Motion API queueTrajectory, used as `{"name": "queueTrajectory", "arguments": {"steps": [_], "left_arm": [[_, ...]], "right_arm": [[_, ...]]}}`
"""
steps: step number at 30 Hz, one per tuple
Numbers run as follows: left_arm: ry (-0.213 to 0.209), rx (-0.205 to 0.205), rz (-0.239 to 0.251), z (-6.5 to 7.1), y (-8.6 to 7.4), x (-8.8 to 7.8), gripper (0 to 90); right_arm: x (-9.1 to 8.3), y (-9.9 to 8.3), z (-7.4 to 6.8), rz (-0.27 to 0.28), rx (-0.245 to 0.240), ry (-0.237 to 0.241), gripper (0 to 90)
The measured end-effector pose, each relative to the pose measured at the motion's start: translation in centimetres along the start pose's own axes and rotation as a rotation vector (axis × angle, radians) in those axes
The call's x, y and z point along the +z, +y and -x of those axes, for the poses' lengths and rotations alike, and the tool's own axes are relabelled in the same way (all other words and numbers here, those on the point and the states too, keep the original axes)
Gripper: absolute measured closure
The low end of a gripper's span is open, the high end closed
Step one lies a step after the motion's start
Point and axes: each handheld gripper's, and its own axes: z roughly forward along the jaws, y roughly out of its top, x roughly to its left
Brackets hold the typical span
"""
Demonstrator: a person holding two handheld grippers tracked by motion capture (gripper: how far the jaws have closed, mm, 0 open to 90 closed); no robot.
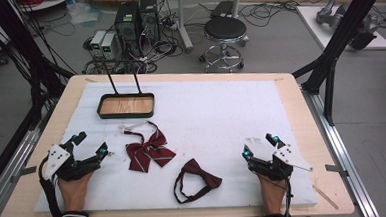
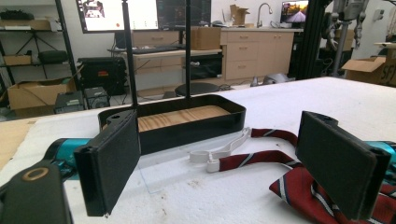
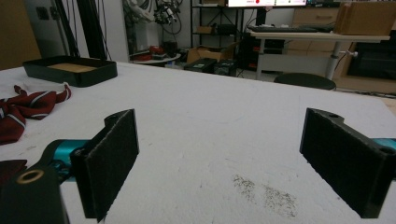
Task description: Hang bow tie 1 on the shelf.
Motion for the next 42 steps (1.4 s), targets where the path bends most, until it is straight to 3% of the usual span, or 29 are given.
{"name": "queueTrajectory", "arguments": {"steps": [12, 24, 30, 35, 39, 42], "left_arm": [[-0.003, 0.006, 0.001, 0.1, 0.0, 0.0, 14.4], [-0.016, -0.029, -0.018, -0.3, 0.1, 0.2, 14.2], [-0.026, -0.019, -0.073, -0.5, 0.5, 0.3, 14.2], [-0.041, -0.008, -0.087, -0.8, 1.7, 0.2, 14.2], [-0.076, -0.003, -0.119, -1.0, 2.9, 0.8, 14.2], [-0.114, 0.028, -0.159, -0.8, 3.8, 1.5, 14.2]], "right_arm": [[0.0, 0.0, 0.0, -0.002, 0.008, -0.002, 10.8], [0.0, 0.0, 0.1, 0.002, 0.007, -0.002, 10.9], [0.0, 0.0, 0.0, -0.002, 0.004, -0.003, 10.9], [0.0, 0.0, 0.0, 0.000, 0.005, -0.004, 10.9], [0.0, 0.0, 0.0, -0.001, 0.001, -0.006, 10.9], [0.0, 0.0, 0.0, -0.001, 0.004, -0.005, 10.9]]}}
